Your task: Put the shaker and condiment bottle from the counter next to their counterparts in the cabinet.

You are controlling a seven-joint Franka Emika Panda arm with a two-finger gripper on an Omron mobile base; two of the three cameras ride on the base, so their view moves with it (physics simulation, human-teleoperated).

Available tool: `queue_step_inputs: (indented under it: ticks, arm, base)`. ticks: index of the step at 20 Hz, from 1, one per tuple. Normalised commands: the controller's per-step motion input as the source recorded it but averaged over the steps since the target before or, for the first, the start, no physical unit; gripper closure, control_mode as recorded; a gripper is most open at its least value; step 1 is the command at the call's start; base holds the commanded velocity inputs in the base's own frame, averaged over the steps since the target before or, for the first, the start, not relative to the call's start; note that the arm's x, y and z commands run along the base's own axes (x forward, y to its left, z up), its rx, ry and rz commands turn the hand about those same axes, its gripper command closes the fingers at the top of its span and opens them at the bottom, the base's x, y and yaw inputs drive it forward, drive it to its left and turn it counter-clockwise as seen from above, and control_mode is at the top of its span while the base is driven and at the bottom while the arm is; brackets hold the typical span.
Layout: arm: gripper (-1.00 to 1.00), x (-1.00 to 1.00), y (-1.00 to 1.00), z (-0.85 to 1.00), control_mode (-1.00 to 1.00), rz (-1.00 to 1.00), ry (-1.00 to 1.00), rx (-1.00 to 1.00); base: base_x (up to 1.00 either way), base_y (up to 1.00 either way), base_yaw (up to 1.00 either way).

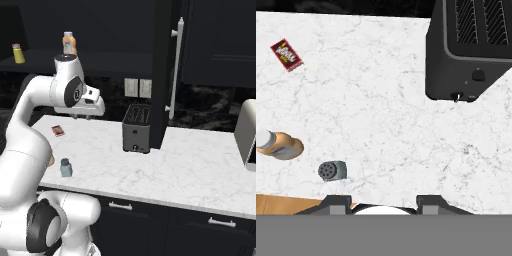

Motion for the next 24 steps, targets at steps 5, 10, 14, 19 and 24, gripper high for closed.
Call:
queue_step_inputs:
  ticks: [5, 10, 14, 19, 24]
  arm:
    - [-1.0, -0.31, 0.2, -0.06, -1.0, -0.02, -0.07, -0.02]
    - [-1.0, -0.56, 0.86, -0.17, -1.0, -0.22, -0.12, -0.05]
    - [-1.0, -0.24, 1.0, -0.28, -1.0, -0.37, -0.1, -0.01]
    - [-1.0, -0.08, 1.0, -0.23, -1.0, -0.45, -0.06, 0.0]
    - [-1.0, 0.0, 0.92, -0.38, -1.0, -0.4, -0.05, 0.0]
  base:
    - [0.0, 0.0, 0.0]
    - [0.0, 0.0, 0.0]
    - [0.0, 0.0, 0.0]
    - [0.0, 0.0, 0.0]
    - [0.0, 0.0, 0.0]
